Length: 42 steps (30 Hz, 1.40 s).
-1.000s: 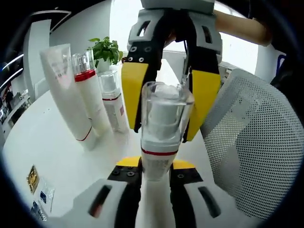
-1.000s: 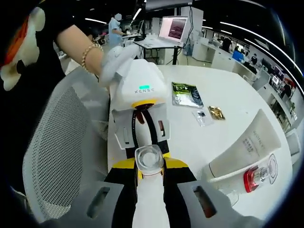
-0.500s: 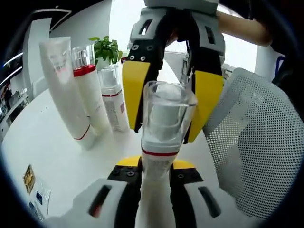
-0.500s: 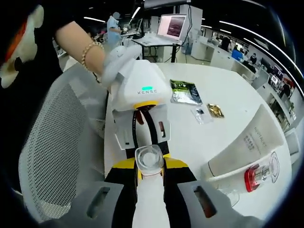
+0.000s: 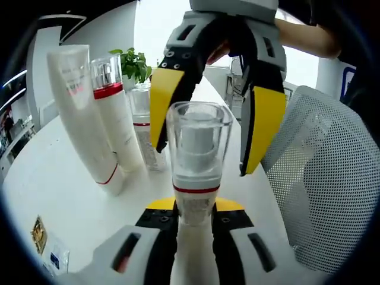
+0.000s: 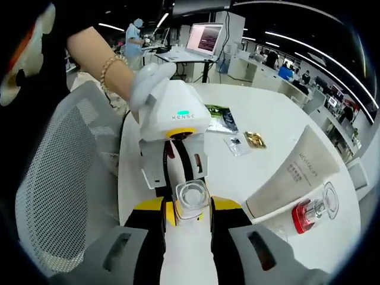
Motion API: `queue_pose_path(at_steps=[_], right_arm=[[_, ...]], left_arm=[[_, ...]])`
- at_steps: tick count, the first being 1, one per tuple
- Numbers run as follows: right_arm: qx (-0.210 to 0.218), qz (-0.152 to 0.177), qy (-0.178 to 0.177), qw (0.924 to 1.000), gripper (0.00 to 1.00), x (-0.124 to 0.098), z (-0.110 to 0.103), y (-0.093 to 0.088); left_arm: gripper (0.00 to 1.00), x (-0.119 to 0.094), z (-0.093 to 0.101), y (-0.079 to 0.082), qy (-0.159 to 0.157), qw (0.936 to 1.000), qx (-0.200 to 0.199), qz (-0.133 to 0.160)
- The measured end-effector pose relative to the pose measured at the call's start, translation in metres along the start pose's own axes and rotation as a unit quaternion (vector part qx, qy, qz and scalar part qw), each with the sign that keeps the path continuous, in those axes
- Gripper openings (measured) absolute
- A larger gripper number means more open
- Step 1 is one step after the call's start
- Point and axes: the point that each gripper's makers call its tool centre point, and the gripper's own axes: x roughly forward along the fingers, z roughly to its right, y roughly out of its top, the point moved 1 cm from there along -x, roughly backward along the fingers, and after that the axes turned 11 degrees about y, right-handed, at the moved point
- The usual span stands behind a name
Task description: Arrange the skincare products in the storage area until every visible bottle or jar stands upright without overlapping.
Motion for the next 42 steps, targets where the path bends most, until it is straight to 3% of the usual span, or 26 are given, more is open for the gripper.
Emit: queue_pose_path(at_steps=[8,16,24,33,42], right_arm=[[0.017,0.014,-0.040,0.9990,0.33,-0.015,0.004,-0.002],[0.066,0.028,-0.070,0.9950,0.37,-0.030,0.001,-0.022],[0.111,0.042,-0.073,0.9902,0.41,-0.031,-0.009,-0.036],[0.128,0.050,-0.073,0.9879,0.42,-0.028,-0.012,-0.039],[0.133,0.053,-0.073,0.9870,0.41,-0.027,-0.012,-0.040]], left_arm=[[0.19,0.009,-0.013,0.004,-0.001,1.0000,0.007,0.002],[0.19,0.023,-0.028,0.012,0.000,0.9999,0.011,0.007],[0.19,0.037,-0.050,0.015,0.003,0.9999,0.014,0.008],[0.19,0.047,-0.063,0.015,0.006,0.9999,0.008,0.010],[0.19,0.048,-0.060,0.014,0.005,0.9999,0.003,0.009]])
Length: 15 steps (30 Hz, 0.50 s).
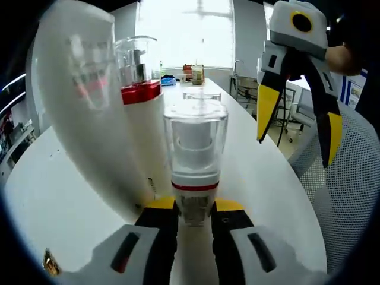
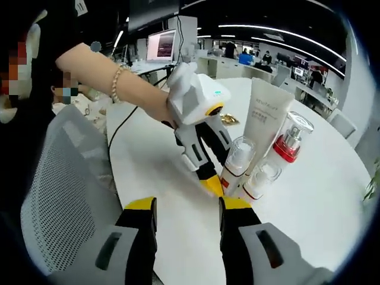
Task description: Arrange the skincare products in the storage area until every visible bottle or jar stands upright without overlapping.
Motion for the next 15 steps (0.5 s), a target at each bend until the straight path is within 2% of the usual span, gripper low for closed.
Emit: queue_pose_path(at_steps=[15], right_arm=[[0.009,0.004,-0.001,0.9999,0.41,-0.0018,0.0000,-0.0026]], left_arm=[[0.19,0.0071,0.0040,0.0037,-0.004,1.0000,-0.005,-0.003]])
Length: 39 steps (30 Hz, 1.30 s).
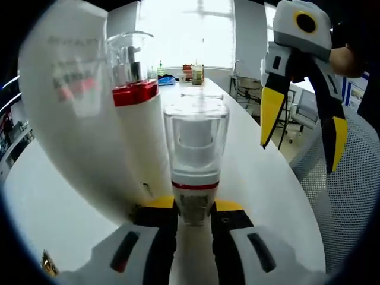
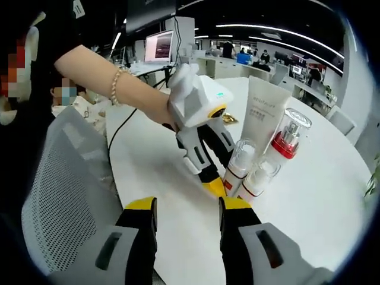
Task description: Arrange the skincare products in the storage area until every visible bottle or jar stands upright without overlapping.
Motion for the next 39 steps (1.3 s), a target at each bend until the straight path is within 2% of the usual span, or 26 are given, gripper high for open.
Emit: queue_pose_path(at_steps=[6,16,20,28,33,39], right_arm=[[0.004,0.011,0.002,0.9999,0.41,-0.001,-0.001,0.004],[0.004,0.007,0.003,1.0000,0.42,0.000,-0.004,0.007],[0.006,0.015,0.003,0.9999,0.48,0.002,-0.005,0.009],[0.010,0.016,0.003,0.9998,0.54,0.005,-0.008,0.010],[0.024,0.024,0.008,0.9994,0.65,0.007,-0.015,0.012],[0.042,0.029,0.002,0.9987,0.73,0.012,-0.020,0.009]], left_arm=[[0.20,-0.001,0.000,-0.003,0.002,0.9999,-0.007,-0.007],[0.25,-0.009,0.000,-0.008,0.005,0.9998,-0.016,-0.013],[0.27,-0.015,0.000,-0.010,0.008,0.9996,-0.018,-0.018],[0.29,-0.033,0.001,-0.014,0.019,0.9991,-0.032,-0.023],[0.33,-0.045,0.000,-0.015,0.027,0.9983,-0.047,-0.024],[0.39,-0.064,0.001,-0.016,0.039,0.9966,-0.071,-0.019]])
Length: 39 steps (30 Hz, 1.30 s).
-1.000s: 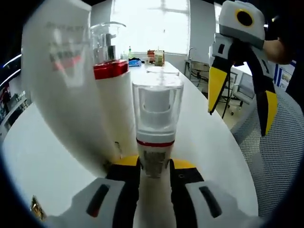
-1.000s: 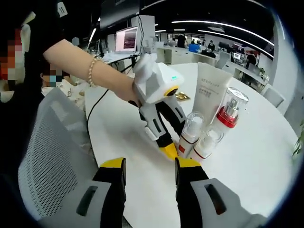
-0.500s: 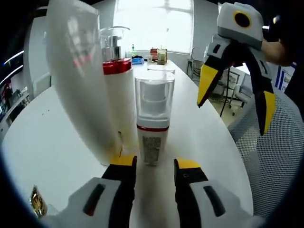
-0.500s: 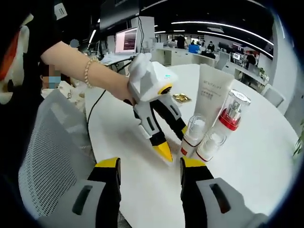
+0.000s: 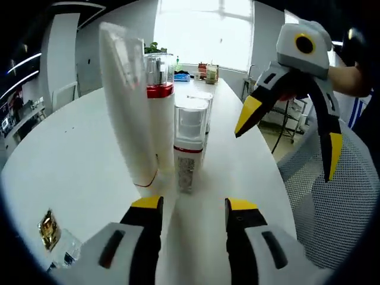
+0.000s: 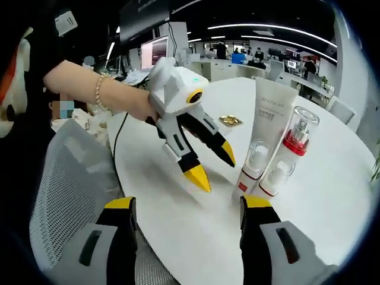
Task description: Arrange the skincare products in the storage area until every visible bottle or jar stands upright without overlapping.
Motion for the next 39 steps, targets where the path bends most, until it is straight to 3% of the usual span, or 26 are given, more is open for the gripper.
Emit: queue_pose_path(at_steps=[7,14,23,29,35,36,39], right_arm=[[0.021,0.008,-0.020,0.9995,0.83,0.002,0.001,-0.005],[0.050,0.034,-0.033,0.9976,0.90,0.006,-0.002,-0.002],[0.058,0.044,-0.051,0.9960,0.96,0.009,-0.007,0.002],[0.070,0.050,-0.057,0.9946,0.99,0.008,-0.010,-0.001],[0.087,0.031,-0.054,0.9943,0.99,0.015,-0.018,-0.019],[0.080,0.020,-0.055,0.9951,0.99,0.015,-0.017,-0.020],[0.074,0.027,-0.057,0.9952,1.00,0.015,-0.015,-0.016]], left_arm=[[0.45,-0.025,-0.001,-0.003,0.022,0.9988,-0.044,0.003],[0.58,-0.047,-0.003,-0.011,0.042,0.9960,-0.078,0.008],[0.72,-0.080,-0.005,-0.025,0.077,0.9885,-0.130,0.008],[0.77,-0.105,0.004,-0.036,0.100,0.9821,-0.160,0.006],[0.82,-0.126,0.012,-0.046,0.118,0.9748,-0.189,0.007],[0.83,-0.129,0.013,-0.047,0.123,0.9738,-0.191,0.008],[0.85,-0.139,0.013,-0.053,0.133,0.9707,-0.200,0.007]])
